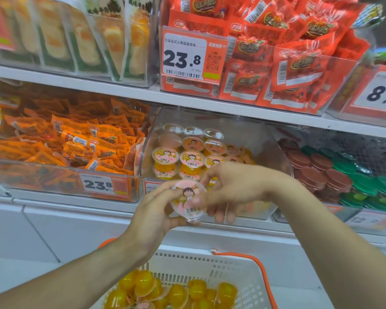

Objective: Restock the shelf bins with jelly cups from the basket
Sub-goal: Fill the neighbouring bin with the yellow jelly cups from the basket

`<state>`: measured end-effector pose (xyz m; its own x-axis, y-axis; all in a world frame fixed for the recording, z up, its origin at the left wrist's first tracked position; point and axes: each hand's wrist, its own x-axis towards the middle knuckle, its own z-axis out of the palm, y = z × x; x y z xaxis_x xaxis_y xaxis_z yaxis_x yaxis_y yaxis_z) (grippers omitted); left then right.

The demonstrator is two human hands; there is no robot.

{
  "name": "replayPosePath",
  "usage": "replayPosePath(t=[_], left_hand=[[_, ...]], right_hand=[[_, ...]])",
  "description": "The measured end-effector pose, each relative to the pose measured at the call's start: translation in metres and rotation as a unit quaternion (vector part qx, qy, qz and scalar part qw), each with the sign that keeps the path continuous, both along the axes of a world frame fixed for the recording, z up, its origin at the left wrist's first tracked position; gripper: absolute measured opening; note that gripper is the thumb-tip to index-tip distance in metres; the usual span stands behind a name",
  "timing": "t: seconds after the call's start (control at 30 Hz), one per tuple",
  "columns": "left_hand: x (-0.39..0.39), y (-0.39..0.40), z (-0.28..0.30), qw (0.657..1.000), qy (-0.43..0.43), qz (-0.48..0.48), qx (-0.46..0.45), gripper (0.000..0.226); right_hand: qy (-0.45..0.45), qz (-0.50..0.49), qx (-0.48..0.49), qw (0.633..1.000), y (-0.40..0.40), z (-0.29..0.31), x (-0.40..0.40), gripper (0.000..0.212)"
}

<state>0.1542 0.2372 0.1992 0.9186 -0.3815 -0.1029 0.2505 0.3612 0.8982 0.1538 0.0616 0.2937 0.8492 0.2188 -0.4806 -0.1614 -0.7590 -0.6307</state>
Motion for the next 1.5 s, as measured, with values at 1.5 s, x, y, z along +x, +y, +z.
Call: replayPosePath(t=[1.5], left_hand=[[0.035,0.025,-0.033,0.764,-0.415,-0.114,0.48,0.01]], right_hand=[[-0.192,-0.506,0.056,0.839,-0.102,-0.093,0.169,0.034]])
